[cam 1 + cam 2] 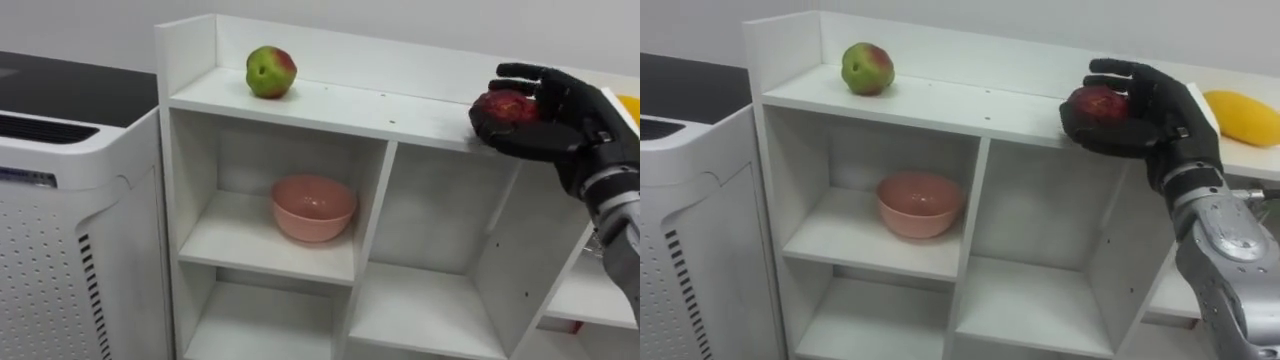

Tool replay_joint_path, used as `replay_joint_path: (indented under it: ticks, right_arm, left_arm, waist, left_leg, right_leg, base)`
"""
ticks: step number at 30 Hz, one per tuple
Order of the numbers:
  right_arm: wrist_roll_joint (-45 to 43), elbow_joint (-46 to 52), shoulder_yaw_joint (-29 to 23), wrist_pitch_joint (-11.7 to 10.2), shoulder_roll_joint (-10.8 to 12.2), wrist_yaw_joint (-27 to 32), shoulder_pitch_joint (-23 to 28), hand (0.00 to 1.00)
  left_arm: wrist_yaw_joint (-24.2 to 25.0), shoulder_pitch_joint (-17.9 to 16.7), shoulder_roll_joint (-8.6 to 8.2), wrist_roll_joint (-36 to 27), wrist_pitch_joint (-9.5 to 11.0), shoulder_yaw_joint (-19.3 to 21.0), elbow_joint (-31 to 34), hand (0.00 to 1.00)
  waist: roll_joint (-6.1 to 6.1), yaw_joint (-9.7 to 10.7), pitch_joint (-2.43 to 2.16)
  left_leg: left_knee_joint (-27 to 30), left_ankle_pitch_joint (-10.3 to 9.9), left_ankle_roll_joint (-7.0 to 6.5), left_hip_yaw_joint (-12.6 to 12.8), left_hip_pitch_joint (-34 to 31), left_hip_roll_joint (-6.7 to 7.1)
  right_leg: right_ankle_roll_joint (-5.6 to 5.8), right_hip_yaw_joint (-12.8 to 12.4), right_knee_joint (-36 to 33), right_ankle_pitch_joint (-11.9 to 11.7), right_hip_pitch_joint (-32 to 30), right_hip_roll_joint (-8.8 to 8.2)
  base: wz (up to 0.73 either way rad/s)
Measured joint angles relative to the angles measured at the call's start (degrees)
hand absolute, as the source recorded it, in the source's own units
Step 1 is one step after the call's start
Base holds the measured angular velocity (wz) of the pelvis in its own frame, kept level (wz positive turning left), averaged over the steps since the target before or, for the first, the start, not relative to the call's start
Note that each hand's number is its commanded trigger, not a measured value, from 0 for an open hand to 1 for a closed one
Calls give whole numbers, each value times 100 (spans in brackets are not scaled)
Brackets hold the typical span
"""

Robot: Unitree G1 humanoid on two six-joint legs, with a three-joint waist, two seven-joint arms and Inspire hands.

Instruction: Arrange fruit in the closet

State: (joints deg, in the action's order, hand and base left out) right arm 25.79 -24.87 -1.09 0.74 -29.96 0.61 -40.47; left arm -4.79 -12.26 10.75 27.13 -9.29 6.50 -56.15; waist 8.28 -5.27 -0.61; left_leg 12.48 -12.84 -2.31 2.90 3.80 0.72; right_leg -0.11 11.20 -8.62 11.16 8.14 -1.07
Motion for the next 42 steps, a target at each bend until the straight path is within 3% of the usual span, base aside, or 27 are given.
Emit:
replay_joint_path:
  ticks: [6,16,18,26,28,33,37,42]
  right_arm:
    - [85,-105,-13,-60,-20,-69,0,100]
    - [170,275,74,-64,-18,-163,4,100]
    - [228,529,138,-58,-17,-207,32,100]
    - [606,1948,168,-47,38,-405,674,100]
    - [601,2309,250,-35,273,-426,858,100]
    - [788,2757,672,84,519,-656,1193,100]
    - [790,2845,826,173,551,-909,1247,100]
    - [1308,2838,905,177,593,-953,1675,100]
  left_arm:
    - [0,12,87,-2,1,-18,-1,0]
    - [3,94,124,-5,89,-112,-160,0]
    - [5,105,127,-1,101,-107,-175,0]
    - [36,112,116,0,109,-107,-219,0]
    - [26,112,114,-5,100,-115,-242,0]
    - [-100,127,82,-5,103,-239,-236,0]
    - [-133,92,65,-4,102,-244,-267,0]
    - [-263,56,71,-65,91,-569,-369,0]
  waist:
    - [64,44,38]
    - [11,42,76]
    - [-24,48,97]
    - [-80,7,106]
    - [-134,7,120]
    - [-274,-9,66]
    - [-412,-92,4]
    - [-395,-161,-11]
  left_leg:
    - [34,0,0,5,-8,0]
    - [11,-1,1,10,-12,2]
    - [2,-1,1,13,-9,3]
    - [6,1,5,16,5,-1]
    - [7,1,5,26,15,0]
    - [-34,1,4,92,14,-4]
    - [-74,6,5,148,64,-12]
    - [-72,5,6,171,7,-25]
  right_leg:
    - [-1,-1,-3,-1,6,-2]
    - [-6,-4,-7,-4,-6,1]
    - [-5,-12,-3,-4,-8,2]
    - [-5,-30,0,-4,17,0]
    - [-5,-177,0,-4,16,2]
    - [-5,-182,-1,-4,-19,2]
    - [-5,-176,-12,-4,7,2]
    - [-24,-175,-21,-19,-36,11]
  base:
    - [0]
    - [0]
    - [0]
    - [3]
    - [-7]
    - [-6]
    - [-11]
    - [-1]
